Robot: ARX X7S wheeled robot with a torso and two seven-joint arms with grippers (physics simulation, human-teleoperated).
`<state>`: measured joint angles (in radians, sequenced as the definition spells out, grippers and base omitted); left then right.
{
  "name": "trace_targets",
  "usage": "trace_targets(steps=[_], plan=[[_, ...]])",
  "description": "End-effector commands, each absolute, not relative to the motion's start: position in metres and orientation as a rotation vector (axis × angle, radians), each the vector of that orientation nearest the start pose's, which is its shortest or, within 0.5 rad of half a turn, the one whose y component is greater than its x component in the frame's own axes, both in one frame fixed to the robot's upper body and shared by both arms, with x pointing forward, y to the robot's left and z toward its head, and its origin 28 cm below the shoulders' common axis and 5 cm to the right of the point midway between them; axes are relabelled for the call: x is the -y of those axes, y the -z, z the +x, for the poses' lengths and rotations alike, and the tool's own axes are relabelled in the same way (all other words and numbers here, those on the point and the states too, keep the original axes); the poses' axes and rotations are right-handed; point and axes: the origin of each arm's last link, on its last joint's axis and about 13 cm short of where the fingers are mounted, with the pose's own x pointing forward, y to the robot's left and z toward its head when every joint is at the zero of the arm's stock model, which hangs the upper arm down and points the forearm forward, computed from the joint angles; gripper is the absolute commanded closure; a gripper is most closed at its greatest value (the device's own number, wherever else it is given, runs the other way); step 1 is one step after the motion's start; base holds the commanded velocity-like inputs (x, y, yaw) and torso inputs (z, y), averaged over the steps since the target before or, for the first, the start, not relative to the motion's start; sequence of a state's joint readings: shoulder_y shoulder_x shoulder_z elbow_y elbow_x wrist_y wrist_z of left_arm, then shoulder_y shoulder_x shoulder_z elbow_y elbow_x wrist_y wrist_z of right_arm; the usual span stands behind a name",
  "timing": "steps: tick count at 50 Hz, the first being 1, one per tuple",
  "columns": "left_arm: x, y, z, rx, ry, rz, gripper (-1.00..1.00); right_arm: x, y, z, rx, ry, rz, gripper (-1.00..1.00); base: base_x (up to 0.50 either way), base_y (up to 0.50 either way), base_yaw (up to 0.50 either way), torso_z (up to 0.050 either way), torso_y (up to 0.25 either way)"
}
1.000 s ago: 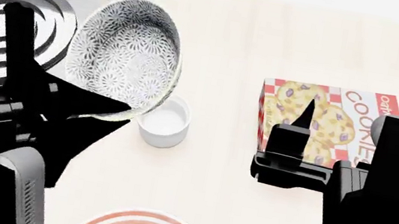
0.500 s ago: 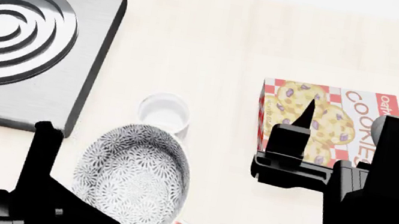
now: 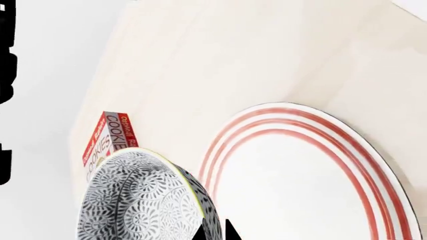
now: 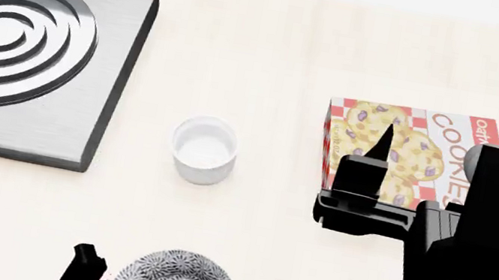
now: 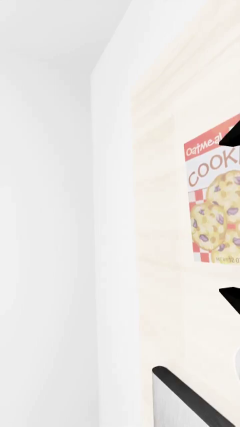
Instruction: Pick the akita bowl on the stove and place it on the plate.
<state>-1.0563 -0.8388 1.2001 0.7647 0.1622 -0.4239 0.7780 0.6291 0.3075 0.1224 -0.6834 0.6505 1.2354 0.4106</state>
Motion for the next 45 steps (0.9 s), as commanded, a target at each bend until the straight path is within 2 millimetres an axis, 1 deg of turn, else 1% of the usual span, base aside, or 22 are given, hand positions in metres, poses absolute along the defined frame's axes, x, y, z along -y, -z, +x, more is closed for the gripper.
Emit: trace_targets(steps=[1, 13, 45], plan=[[-0.192, -0.231, 0.227, 0.29, 1.347, 1.518, 1.0, 0.134, -0.221, 0.243, 0.06, 0.06, 0.015, -1.0, 0.0, 0.0, 0.0, 0.0, 0.0], [-0.196, -0.223, 0.231, 0.252, 1.333, 1.517, 1.0, 0.134, -0.22, 0.243, 0.06, 0.06, 0.014, -1.0, 0.0, 0.0, 0.0, 0.0, 0.001], [-0.202, -0.203, 0.234, 0.184, 1.322, 1.539, 1.0, 0.134, -0.22, 0.243, 0.059, 0.061, 0.014, -1.0, 0.0, 0.0, 0.0, 0.0, 0.0]])
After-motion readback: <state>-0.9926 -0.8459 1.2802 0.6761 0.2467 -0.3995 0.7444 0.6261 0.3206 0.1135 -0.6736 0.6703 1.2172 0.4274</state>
